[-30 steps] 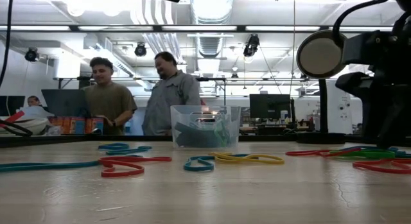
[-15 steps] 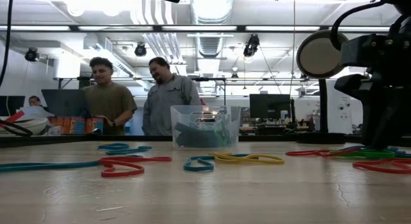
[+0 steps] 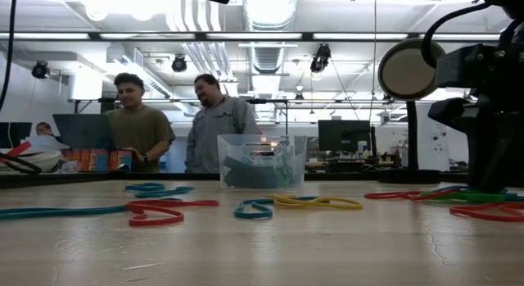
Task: Pick and place rubber bands into bin
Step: Put the blue rubber band into the transparent bin
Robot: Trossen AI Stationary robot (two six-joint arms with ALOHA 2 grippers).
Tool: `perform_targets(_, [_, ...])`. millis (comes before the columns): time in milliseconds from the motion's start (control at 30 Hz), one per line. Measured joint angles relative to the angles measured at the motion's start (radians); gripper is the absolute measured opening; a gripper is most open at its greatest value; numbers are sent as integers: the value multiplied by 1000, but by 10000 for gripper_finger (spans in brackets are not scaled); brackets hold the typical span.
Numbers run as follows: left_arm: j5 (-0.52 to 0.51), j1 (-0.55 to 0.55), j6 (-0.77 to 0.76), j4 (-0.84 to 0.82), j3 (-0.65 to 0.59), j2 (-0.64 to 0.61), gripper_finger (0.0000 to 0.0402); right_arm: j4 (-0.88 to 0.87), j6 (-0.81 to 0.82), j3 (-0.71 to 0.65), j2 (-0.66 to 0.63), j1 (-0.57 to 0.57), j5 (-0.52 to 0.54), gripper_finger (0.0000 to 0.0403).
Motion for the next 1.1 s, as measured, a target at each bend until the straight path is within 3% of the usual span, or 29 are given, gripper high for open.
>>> perform_targets(167, [0, 0, 0, 0, 0, 0, 144, 0, 0, -4, 0, -1, 0, 51])
perform_targets(333, [0, 0, 0, 0, 0, 0, 144, 0, -3, -6, 0, 0, 0, 13])
perform_targets(567, [0, 0, 0, -1, -1, 0, 144, -7, -17, 12, -12, 0, 0, 9])
perform_targets(833, [0, 0, 0, -2, -2, 0, 144, -88, -107, 127, -86, 0, -3, 8])
perform_targets(1100, [0, -1, -22, -2, -26, 0, 144, -97, -316, 279, -174, 0, 3, 8])
